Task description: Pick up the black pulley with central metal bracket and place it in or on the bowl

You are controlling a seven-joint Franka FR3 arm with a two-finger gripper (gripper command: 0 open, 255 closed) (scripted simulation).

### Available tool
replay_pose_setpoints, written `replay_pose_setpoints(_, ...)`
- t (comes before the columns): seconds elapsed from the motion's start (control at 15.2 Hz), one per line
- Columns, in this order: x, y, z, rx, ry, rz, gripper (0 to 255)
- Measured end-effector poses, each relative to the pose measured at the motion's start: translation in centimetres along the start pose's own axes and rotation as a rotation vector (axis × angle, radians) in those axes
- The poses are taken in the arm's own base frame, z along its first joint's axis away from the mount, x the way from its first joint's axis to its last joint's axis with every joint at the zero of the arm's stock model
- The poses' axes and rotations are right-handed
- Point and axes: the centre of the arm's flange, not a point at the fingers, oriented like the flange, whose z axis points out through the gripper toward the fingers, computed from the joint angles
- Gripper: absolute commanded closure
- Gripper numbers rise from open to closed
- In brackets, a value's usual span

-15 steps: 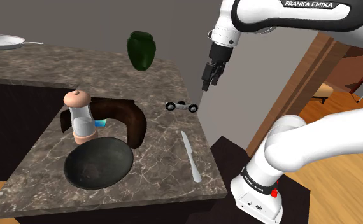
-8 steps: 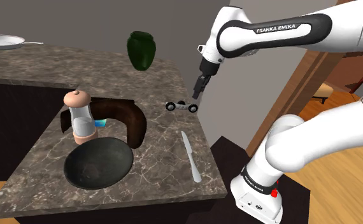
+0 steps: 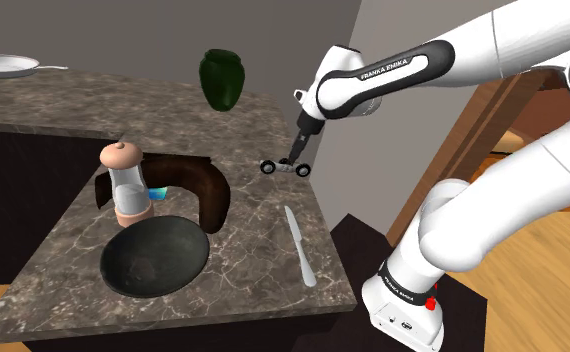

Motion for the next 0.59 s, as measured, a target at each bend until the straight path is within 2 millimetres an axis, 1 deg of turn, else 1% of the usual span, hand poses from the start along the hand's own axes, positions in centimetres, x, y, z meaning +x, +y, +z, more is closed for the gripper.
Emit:
replay_pose_setpoints(0.4,0.0,0.1,3.0,-0.002,0.005,-0.007,0)
replay_pose_setpoints(0.59,0.0,0.1,3.4,-0.002,0.005,-0.007,0)
